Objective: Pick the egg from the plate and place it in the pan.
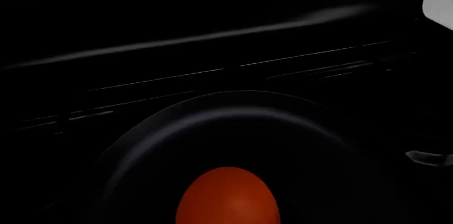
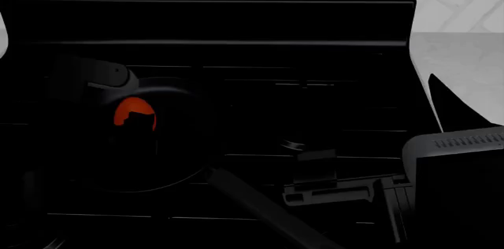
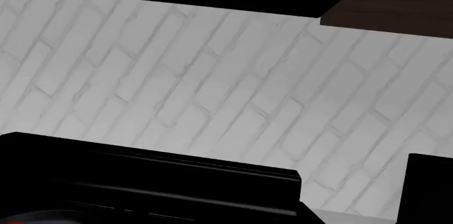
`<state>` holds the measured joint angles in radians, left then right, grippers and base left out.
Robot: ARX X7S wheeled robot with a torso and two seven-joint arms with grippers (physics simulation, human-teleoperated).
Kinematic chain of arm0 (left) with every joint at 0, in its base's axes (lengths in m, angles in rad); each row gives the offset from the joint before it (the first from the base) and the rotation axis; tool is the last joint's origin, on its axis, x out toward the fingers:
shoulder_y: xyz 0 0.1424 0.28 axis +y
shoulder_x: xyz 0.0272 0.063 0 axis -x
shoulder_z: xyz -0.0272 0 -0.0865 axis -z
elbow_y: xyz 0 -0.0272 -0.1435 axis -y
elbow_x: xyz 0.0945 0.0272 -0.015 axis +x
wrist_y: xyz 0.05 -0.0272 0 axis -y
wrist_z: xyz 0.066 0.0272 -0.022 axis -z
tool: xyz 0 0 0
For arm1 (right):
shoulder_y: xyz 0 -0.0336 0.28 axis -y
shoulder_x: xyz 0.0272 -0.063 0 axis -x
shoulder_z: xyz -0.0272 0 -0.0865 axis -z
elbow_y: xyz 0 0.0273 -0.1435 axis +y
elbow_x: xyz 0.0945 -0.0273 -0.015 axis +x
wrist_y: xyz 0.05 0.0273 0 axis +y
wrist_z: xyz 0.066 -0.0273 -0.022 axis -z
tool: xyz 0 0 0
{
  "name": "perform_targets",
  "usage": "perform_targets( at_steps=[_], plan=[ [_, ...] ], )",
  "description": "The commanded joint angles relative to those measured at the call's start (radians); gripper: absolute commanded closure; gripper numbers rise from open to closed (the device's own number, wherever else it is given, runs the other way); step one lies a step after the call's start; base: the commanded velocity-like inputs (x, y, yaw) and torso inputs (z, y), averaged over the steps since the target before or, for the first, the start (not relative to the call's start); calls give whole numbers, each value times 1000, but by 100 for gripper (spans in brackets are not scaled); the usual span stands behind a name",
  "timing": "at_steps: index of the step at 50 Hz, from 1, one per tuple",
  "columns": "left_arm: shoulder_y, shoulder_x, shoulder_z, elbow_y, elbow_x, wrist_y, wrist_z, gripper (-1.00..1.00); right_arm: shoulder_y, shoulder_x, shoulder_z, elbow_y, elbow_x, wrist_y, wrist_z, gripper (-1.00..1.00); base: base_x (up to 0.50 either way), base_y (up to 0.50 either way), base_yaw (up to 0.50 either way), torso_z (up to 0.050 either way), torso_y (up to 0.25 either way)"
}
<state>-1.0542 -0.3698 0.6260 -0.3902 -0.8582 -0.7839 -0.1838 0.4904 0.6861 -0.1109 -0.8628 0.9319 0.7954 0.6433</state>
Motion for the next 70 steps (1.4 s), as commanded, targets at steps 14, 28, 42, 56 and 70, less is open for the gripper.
perform_targets(
  at_steps=[14, 28, 42, 56, 70],
  plan=[
    [27, -53, -64, 338, -174, -122, -76, -100, -29, -17, 26, -20, -11, -20, -12, -100, 0, 0, 0, 0, 0],
    [-103, -208, -312, 806, -518, -296, -442, -100, 28, -31, -11, 12, -32, -21, -33, -100, 0, 0, 0, 0, 0],
    [228, -272, -477, 1073, -531, -155, -645, -100, 20, -21, -14, 14, -36, -32, -43, -100, 0, 0, 0, 0, 0],
    [560, -307, -525, 1225, -217, -2, -639, -100, 37, -18, -17, 5, -23, -24, -31, -100, 0, 0, 0, 0, 0],
    [699, -263, -434, 1169, 28, 124, -558, -100, 1, -42, -36, 41, -72, -74, -49, -100, 0, 0, 0, 0, 0]
  ],
)
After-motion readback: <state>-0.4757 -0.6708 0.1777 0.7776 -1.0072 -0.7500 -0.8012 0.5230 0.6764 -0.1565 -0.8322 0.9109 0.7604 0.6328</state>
